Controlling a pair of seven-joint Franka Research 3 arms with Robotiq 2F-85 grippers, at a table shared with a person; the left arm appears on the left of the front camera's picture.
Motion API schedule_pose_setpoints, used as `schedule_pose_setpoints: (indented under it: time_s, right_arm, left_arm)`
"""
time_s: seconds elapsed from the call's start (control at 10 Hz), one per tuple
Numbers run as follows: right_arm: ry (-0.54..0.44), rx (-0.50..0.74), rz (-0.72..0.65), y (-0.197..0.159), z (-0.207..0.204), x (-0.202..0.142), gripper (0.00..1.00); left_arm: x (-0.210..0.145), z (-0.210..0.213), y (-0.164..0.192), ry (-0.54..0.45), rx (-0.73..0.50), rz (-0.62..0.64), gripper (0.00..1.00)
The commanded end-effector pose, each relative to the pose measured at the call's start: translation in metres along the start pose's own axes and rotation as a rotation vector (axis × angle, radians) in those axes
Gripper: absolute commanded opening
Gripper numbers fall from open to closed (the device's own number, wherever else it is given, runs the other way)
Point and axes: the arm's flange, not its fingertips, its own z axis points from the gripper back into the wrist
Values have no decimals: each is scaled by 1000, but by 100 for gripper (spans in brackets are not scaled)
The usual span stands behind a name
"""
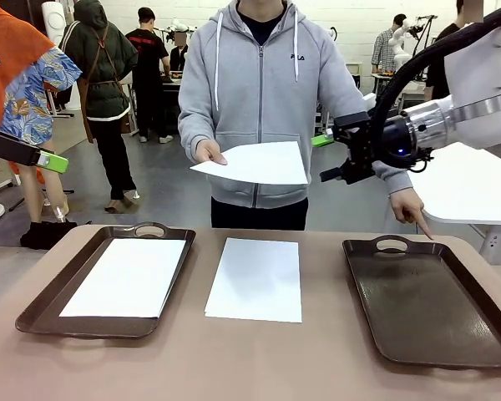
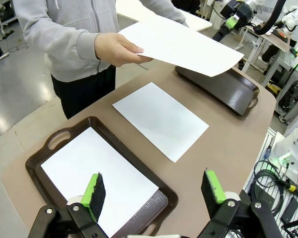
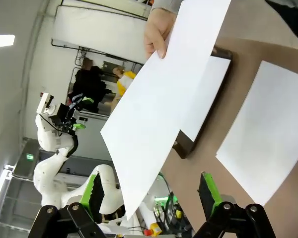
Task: Sort the A4 documents.
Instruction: Receive the A4 Paper.
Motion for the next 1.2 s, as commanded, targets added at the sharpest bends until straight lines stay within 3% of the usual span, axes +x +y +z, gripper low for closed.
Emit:
schedule_pose_setpoints:
  time_s: [0.0,0.4,0.7,1.1]
  right_arm:
    - [-17,59,-60,-6,-10,12,100]
    - [-56,161,-135,-26,-36,27,100]
    - [-97,170,-206,-36,-46,41,100]
    - [-90,231,-262,-44,-63,48,100]
  left_arm:
    - [0,-1,0,-1,-6,-3,100]
    - [0,-1,0,-1,-6,-3,100]
    - [0,-1,0,-1,-6,-3,100]
    - [0,-1,0,-1,-6,-3,100]
